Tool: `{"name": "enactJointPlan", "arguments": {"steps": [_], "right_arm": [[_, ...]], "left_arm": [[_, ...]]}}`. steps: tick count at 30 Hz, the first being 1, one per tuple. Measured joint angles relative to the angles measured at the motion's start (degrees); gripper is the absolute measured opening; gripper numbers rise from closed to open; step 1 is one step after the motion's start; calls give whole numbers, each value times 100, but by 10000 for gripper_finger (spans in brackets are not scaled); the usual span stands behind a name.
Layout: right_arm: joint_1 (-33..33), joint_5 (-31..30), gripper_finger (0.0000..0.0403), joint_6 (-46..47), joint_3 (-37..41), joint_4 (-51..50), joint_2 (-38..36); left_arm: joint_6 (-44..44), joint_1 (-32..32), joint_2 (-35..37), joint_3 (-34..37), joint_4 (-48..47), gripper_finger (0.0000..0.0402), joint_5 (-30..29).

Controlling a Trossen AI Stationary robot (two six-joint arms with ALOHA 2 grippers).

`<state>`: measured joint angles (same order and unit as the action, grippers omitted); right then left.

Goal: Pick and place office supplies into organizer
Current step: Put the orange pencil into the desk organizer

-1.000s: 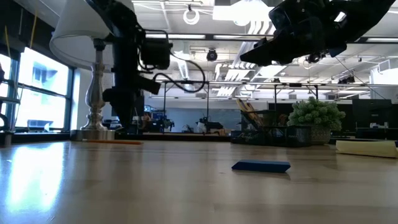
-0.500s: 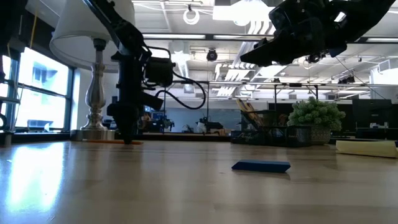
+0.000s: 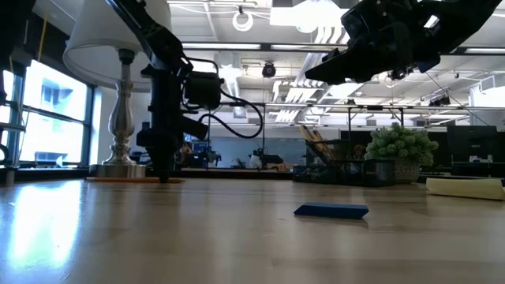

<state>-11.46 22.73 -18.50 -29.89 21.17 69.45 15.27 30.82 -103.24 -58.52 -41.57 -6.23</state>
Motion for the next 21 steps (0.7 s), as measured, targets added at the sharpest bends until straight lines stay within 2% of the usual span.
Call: {"name": "enactJointPlan", "arguments": {"steps": [4, 7, 10, 15, 18, 21], "right_arm": [[0, -1, 129, 0, 0, 0, 0], [0, -1, 129, 29, 0, -14, 0], [0, -1, 129, 132, 2, -162, 0], [114, -11, 129, 485, 2, -760, 0], [384, -1, 129, 585, 33, -1140, 0], [776, -8, 129, 789, 316, -987, 0]], "left_arm": [[-90, -72, -7, -1, 16, 32, 29], [-346, -163, -34, -113, -66, 26, 65], [-700, -255, -45, -347, -77, 7, 468], [-981, -345, 15, -746, 11, 10, 1239], [-1281, -462, 13, -1029, 0, 4, 1630], [-1704, -579, 15, -1217, 218, 6, 1885]]}}
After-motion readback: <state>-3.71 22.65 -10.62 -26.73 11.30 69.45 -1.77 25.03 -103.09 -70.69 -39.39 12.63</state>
